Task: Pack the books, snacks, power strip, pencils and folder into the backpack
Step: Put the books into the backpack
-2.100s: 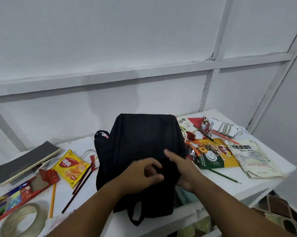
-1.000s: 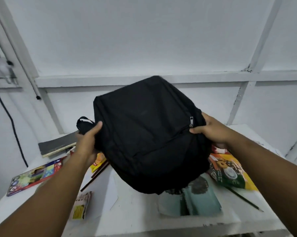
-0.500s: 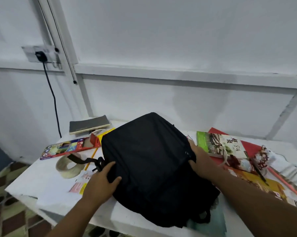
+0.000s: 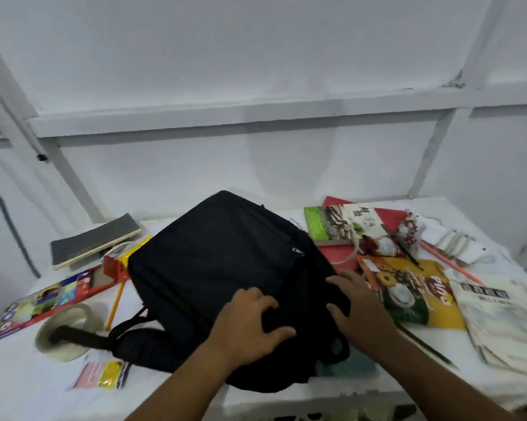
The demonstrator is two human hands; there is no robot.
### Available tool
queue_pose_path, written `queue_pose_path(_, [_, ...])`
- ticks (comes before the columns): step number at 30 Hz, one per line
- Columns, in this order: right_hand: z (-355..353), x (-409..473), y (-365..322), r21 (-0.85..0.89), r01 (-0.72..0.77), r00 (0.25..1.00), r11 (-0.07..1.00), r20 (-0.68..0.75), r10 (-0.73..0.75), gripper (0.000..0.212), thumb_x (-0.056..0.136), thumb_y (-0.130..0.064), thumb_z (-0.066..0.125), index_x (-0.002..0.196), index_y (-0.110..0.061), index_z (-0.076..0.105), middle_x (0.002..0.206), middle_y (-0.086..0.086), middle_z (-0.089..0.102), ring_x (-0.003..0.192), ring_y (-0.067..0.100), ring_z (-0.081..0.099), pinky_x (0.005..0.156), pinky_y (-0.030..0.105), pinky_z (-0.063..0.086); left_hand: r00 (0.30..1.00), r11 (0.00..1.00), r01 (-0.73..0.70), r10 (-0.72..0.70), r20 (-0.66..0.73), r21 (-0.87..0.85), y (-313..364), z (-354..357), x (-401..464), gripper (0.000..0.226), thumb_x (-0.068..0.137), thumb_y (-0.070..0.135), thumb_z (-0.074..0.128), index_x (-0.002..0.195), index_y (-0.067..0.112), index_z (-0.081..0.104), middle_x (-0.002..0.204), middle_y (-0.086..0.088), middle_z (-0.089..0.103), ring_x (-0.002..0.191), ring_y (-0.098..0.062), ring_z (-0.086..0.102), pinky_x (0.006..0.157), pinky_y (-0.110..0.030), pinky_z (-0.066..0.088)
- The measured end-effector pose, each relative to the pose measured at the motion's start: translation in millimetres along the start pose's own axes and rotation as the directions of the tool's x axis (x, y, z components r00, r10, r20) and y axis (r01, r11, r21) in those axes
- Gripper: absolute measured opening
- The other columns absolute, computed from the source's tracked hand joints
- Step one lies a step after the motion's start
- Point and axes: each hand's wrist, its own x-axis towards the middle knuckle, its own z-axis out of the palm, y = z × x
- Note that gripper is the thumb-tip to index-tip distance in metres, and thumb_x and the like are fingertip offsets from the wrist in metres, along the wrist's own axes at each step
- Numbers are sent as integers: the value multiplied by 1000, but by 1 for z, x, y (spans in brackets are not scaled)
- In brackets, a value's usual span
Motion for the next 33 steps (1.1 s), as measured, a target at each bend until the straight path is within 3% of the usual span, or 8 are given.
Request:
queue_pose_path(3, [1,-30,-2,-3,-64,998,998,-29,63,43,82,-21,76,123,-21,64,136,1,50,127,18,49,100,22,37,990,984,-11,-14,137,180,20,24,3,90,58,97,38,127,40,48,120,10,37,116,-16,36,99,-42,41])
queue_pose_path(6, [5,-50,-6,8,-127,988,992,-82,128,42,83,-24,76,123,-22,64,135,0,52,126,18,51,101,24,41,997,987,-9,-3,77,161,24,34,6,52,76,76,47,109,36,54,114,8,39,109,-18,39,90,-39,45])
queue_pose_path(11, [9,-66,-28,189,-314,939,930,-82,334,41,88,-37,72,123,-29,54,109,-14,56,100,8,57,79,11,43,998,920,62,-55,30,-387,24,6,22,26,97,23,48,76,8,46,75,-3,56,65,-14,49,61,-32,44])
queue_pose_path(15, [3,-52,-40,306,-380,900,873,-98,426,29,85,-5,68,106,-21,56,84,-12,56,76,13,57,59,6,41,971,723,171,-237,-8,-669,22,-39,31,23,101,24,43,94,7,56,93,-6,61,86,-21,57,80,-37,47])
queue_pose_path(19, [-12,-26,-34,271,-397,878,877,-166,449,36,79,8,56,105,-17,56,91,3,61,83,20,58,57,10,38,934,569,112,-339,-109,-814,6,-67,37,19,99,15,46,114,26,50,96,-4,62,78,-19,58,67,-34,47])
queue_pose_path(25, [-19,11,-23,35,-292,947,956,-131,294,38,76,-7,61,113,-17,57,105,0,55,95,18,55,77,31,45,941,963,-59,-35,-336,-265,-38,-45,59,47,94,-6,47,126,24,64,101,-2,50,84,-10,51,87,-30,48])
queue_pose_path(28, [-25,36,-14,43,-244,960,969,-133,247,31,80,-14,61,111,-17,58,99,-2,53,88,15,53,74,29,43,978,963,80,-125,-167,-256,-33,-30,63,37,100,39,53,129,18,63,111,0,47,96,-13,53,95,-30,46])
queue_pose_path(33, [-43,83,11,127,-172,965,977,-179,193,31,83,-5,59,112,-15,62,104,-2,58,91,14,56,80,27,46,975,946,208,-220,24,247,-14,-7,80,120,59,102,30,140,16,47,164,-3,10,150,-31,7,115,-55,21])
